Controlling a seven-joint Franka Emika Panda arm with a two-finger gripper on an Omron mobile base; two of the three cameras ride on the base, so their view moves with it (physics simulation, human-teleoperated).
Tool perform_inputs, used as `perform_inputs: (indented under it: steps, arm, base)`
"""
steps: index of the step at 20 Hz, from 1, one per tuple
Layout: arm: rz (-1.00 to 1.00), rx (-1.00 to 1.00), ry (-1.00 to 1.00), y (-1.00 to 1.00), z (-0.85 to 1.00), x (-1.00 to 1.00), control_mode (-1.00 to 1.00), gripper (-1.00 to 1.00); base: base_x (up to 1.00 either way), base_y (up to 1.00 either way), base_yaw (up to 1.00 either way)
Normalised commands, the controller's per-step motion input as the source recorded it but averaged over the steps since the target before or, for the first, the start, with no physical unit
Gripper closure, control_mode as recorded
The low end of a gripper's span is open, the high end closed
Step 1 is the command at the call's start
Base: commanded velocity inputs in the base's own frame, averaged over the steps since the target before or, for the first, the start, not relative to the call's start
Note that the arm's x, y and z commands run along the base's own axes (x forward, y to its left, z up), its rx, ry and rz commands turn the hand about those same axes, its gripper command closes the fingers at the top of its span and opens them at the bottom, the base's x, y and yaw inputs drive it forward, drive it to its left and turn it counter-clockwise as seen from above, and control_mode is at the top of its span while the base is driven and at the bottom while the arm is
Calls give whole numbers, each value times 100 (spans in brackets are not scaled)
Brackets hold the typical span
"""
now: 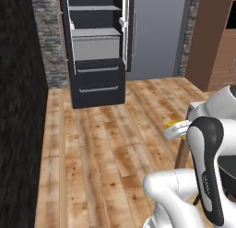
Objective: Take the cheese, chicken drumstick, and cucumber from the fridge and place them on the plate on the dining counter to create an appetizer plate.
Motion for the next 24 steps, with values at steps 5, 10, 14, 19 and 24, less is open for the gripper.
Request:
perform_inputs:
  steps: [5, 10, 14, 19, 24]
  arm:
    - [0, 0, 0, 0, 0, 0, 100, 100]
    - [0, 0, 0, 0, 0, 0, 100, 100]
    - [0, 0, 0, 0, 0, 0, 100, 100]
    - [0, 0, 0, 0, 0, 0, 100, 100]
    - [0, 0, 0, 0, 0, 0, 100, 100]
  base:
    - [-100, 2, -1]
    - [-100, 42, -37]
    - [-77, 51, -63]
    - [-52, 45, -71]
    - [-15, 2, -71]
